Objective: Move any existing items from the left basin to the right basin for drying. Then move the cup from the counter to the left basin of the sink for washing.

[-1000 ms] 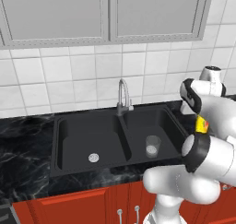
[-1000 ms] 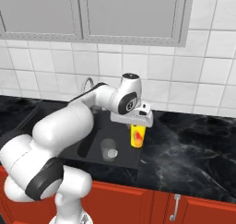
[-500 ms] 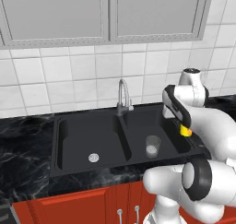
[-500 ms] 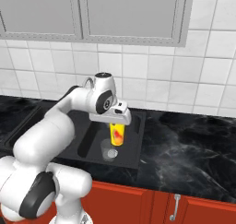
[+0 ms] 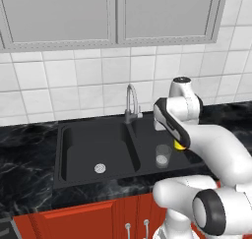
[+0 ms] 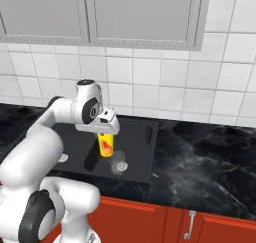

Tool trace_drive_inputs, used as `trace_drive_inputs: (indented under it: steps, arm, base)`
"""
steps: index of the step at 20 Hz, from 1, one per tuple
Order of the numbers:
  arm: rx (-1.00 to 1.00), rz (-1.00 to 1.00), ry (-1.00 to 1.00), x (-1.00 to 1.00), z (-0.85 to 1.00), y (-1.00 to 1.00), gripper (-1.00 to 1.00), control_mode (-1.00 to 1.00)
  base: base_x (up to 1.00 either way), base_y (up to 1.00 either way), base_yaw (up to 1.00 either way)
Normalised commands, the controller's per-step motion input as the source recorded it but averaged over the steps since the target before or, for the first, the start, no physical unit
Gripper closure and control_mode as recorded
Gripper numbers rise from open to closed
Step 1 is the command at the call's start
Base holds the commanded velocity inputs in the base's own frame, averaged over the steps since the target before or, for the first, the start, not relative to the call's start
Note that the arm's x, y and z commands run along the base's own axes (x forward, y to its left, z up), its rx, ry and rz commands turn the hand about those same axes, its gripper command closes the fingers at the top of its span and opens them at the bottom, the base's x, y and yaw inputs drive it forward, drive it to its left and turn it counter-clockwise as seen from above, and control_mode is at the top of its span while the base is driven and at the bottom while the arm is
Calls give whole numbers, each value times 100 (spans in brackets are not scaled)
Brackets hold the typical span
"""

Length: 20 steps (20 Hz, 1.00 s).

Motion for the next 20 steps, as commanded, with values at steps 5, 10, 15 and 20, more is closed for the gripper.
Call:
trace_drive_inputs:
  steps: [5,10,15,20]
  arm:
    - [0,1,1,0,0,68,100,-100]
    - [0,2,2,0,0,72,100,-100]
    - [0,2,3,1,0,73,100,-100]
    - [0,3,3,14,0,65,100,-100]
  base:
    - [0,0,0]
    - [0,0,0]
    - [0,0,0]
    - [0,0,0]
